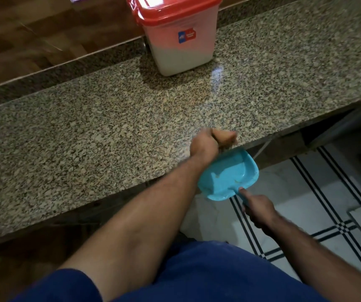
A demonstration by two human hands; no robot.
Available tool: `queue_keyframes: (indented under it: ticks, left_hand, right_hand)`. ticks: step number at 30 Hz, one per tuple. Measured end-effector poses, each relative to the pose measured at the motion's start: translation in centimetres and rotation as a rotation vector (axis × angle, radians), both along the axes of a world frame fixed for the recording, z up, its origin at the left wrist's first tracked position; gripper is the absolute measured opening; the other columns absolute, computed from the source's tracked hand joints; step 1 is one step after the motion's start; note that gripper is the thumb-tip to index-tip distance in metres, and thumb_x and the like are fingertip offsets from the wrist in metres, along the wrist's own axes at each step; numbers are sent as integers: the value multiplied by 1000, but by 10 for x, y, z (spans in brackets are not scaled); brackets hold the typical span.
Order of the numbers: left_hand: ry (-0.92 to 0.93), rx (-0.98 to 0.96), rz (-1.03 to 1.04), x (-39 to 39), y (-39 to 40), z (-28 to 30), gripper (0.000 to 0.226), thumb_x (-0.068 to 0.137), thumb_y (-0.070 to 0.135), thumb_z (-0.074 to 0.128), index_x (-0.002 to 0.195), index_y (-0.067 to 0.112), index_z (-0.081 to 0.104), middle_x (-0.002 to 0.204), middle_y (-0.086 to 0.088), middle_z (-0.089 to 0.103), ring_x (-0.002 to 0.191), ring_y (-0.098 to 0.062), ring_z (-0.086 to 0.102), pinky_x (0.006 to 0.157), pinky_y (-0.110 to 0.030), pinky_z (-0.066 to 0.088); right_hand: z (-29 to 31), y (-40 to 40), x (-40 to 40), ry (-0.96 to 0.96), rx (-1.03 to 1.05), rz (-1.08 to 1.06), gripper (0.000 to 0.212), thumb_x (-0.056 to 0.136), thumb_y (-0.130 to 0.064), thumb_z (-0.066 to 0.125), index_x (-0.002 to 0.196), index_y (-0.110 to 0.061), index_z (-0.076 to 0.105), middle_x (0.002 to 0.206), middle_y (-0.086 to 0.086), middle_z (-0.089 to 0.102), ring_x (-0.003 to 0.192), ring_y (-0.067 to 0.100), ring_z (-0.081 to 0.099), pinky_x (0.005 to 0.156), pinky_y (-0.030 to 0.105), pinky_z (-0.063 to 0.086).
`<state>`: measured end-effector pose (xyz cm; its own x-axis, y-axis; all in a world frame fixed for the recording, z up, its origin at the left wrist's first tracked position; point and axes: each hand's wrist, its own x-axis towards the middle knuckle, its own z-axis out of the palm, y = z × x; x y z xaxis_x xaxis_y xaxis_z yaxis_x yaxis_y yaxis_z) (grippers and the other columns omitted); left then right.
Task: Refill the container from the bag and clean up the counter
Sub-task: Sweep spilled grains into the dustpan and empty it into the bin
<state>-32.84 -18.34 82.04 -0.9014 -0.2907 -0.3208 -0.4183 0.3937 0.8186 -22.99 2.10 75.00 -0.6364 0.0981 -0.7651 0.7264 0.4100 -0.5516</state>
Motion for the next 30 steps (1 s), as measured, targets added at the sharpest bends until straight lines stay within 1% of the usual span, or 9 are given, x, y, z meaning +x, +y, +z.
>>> queue_keyframes:
  ticks: [4, 6, 8, 11, 16, 19, 24, 27, 30]
  left_hand:
    - [187, 171, 180, -12, -41, 38, 27, 112, 22, 52, 116, 45, 66, 118, 5, 75, 87, -21, 81, 68, -45, 71]
    - [298, 9, 285, -5, -54, 39, 22, 117, 30, 48, 115, 46, 63, 105, 11, 73, 74, -10, 75, 57, -32, 66]
    - [293, -210, 366, 6, -59, 21, 23, 119, 35, 41, 128, 29, 62, 92, 11, 67, 66, -9, 63, 50, -27, 57]
    - [100, -359, 372, 24, -32, -24, 41, 115, 42, 32, 137, 26, 63, 106, -2, 64, 83, -19, 62, 52, -28, 51]
    - [70, -45, -42, 6, 65, -10, 23, 115, 22, 42, 113, 30, 64, 117, 6, 68, 91, -7, 61, 71, -31, 55]
    - [6, 372, 14, -32, 51, 21, 33, 113, 20, 47, 139, 25, 67, 121, -5, 76, 95, -23, 80, 72, -34, 66]
    - [242, 387, 57, -20, -21, 35, 42, 115, 15, 47, 145, 40, 62, 126, 2, 81, 105, -39, 82, 81, -59, 67]
    - [277, 117, 334, 5, -54, 13, 45, 115, 18, 46, 149, 44, 59, 124, 12, 76, 95, -22, 80, 75, -47, 70]
    - [37, -338, 412, 32, -27, -30, 36, 111, 9, 42, 138, 27, 57, 106, -1, 65, 87, -22, 67, 73, -48, 65]
  right_hand:
    - [5, 18, -4, 12, -24, -11, 63, 99, -65, 60, 69, -11, 65, 51, 2, 49, 34, 13, 34, 38, 23, 26]
    - [6, 25, -6, -1, -41, -11, 62, 100, -65, 59, 68, -12, 62, 51, 1, 46, 35, 13, 32, 39, 23, 24]
    - [6, 30, -8, -6, -55, -8, 60, 101, -63, 59, 67, -13, 61, 51, 1, 46, 35, 12, 32, 39, 22, 24]
    - [10, 34, -10, -5, -74, 2, 58, 102, -60, 60, 67, -14, 62, 51, -1, 48, 35, 11, 33, 37, 20, 25]
    - [10, 43, -15, -26, -62, 53, 59, 97, -69, 60, 70, -17, 66, 56, 1, 52, 38, 13, 35, 41, 25, 26]
    - [12, 51, -20, -16, -67, 73, 60, 95, -71, 60, 72, -16, 66, 58, 1, 51, 40, 13, 32, 42, 24, 24]
    - [8, 63, -27, -13, -71, 63, 59, 97, -69, 61, 76, -14, 68, 56, -2, 53, 39, 12, 33, 41, 23, 26]
    - [3, 63, -30, -17, -68, 50, 58, 97, -68, 60, 73, -16, 66, 56, -2, 52, 40, 12, 33, 42, 23, 26]
    - [-2, 56, -34, -20, -63, 29, 59, 97, -68, 60, 71, -16, 67, 55, -1, 52, 39, 11, 36, 42, 24, 28]
